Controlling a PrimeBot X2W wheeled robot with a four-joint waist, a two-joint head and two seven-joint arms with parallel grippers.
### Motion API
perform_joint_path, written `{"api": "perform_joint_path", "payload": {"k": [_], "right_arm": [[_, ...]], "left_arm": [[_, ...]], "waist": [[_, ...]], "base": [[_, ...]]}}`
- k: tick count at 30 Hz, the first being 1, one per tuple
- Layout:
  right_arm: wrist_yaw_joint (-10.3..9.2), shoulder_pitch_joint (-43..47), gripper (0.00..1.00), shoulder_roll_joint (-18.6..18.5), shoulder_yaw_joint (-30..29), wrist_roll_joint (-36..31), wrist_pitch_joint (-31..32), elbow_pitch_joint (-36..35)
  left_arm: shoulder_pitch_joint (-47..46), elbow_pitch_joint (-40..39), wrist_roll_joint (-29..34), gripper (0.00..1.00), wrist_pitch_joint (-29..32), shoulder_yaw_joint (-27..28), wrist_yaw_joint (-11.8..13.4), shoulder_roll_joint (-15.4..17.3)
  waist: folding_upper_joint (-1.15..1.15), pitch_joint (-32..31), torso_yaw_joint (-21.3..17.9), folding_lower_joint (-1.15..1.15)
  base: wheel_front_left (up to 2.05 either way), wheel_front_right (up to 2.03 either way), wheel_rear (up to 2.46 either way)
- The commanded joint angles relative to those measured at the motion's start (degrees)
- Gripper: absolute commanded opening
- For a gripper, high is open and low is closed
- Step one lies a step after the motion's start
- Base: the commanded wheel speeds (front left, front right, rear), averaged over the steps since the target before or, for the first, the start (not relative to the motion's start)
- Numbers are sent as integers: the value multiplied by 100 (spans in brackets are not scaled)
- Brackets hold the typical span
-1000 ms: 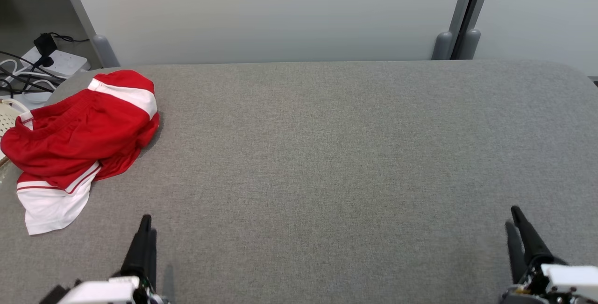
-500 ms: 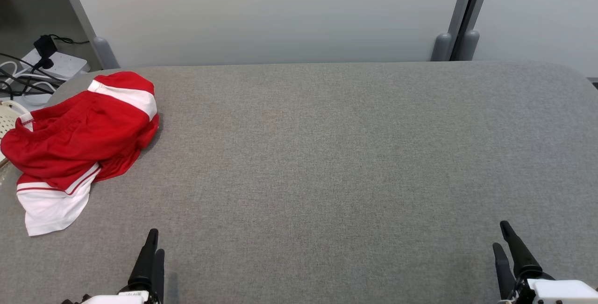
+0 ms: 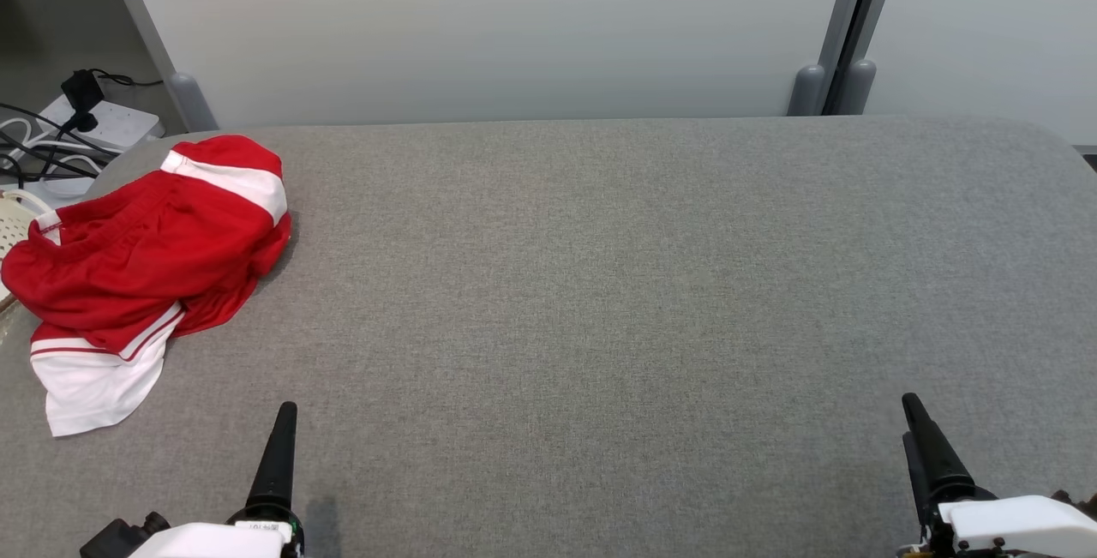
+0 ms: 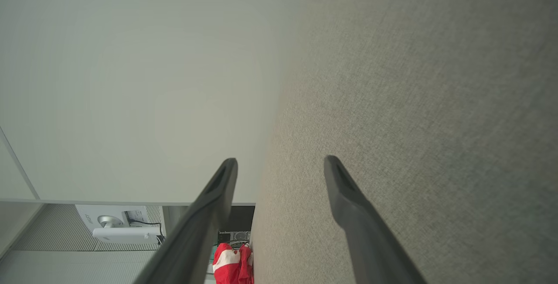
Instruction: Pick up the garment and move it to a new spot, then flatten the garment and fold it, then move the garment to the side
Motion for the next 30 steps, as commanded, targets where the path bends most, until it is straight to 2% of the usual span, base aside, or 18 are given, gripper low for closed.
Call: {"api": "perform_joint_path", "payload": {"k": [1, 9, 14, 22, 30], "right_arm": [[3, -307, 100, -84, 64, -239, -81, -190], [3, -349, 100, -83, 134, -1166, -215, -267], [4, -366, 100, -73, 130, -1596, -300, -301], [4, -383, 100, -77, 143, -2141, -434, -341], [5, -388, 100, -87, 172, -2822, -568, -383]], "left_arm": [[-297, -203, 236, 100, -60, 10, -19, 59], [-323, -394, 1134, 100, -195, -55, -16, 69], [-334, -454, 1612, 100, -279, -110, 85, 78], [-374, -467, 2153, 100, -414, -167, 304, 92], [-416, -507, 2636, 100, -549, -221, 375, 106]], "waist": [[0, -4, -1, -1], [0, -21, 1, -1], [0, -30, -11, -1], [0, -67, -42, -1], [0, -105, -81, -1]], "base": [[0, 0, 0], [0, 0, 0], [0, 0, 0], [0, 0, 0], [0, 0, 0]]}}
